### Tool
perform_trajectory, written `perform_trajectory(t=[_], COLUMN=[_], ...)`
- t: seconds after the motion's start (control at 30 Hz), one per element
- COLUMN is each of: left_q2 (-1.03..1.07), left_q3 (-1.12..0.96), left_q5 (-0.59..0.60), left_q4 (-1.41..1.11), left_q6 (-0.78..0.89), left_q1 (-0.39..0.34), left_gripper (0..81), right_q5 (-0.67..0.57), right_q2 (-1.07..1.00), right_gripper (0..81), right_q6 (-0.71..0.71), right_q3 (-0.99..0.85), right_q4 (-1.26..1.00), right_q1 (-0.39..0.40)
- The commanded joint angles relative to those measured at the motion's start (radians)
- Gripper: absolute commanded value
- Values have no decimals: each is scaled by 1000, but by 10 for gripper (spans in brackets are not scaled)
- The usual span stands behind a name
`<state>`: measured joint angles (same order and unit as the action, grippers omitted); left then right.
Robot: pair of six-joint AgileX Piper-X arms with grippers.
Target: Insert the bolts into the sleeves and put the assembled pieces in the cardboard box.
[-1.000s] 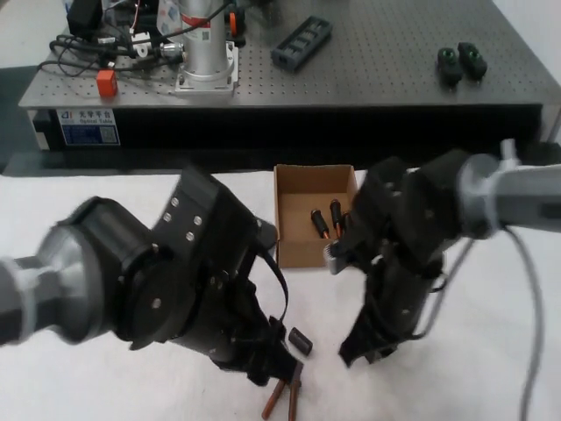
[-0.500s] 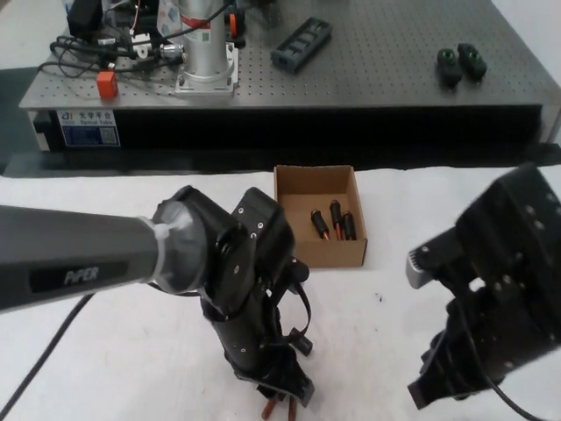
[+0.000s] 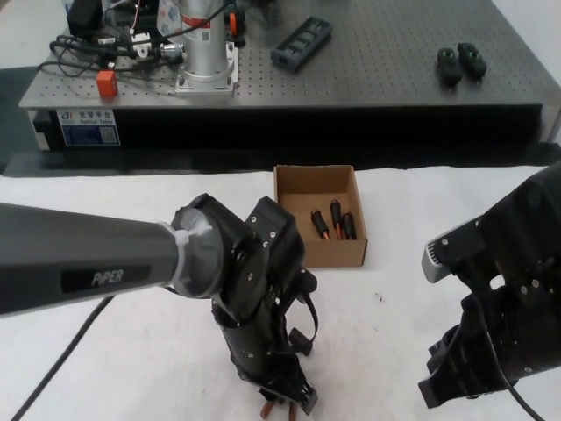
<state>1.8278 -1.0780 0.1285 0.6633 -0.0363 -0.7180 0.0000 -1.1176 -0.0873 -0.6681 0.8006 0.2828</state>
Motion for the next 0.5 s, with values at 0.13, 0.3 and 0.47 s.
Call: perform_trajectory(t=[0.13,0.3,0.47], left_q2=[58,30,-128], left_q3=[-27,-28,-20], left_q5=[-13,-33,-60], left_q4=[-32,-32,-62], left_q6=[-17,17,119], left_q1=[-15,-15,13], left_gripper=[32,6,6], right_q5=[-11,-35,-190], right_q2=[9,16,91], right_gripper=[24,24,24], right_q6=[5,5,56], right_q3=[-2,3,79], right_q4=[16,13,-101], right_q1=[-3,-3,0])
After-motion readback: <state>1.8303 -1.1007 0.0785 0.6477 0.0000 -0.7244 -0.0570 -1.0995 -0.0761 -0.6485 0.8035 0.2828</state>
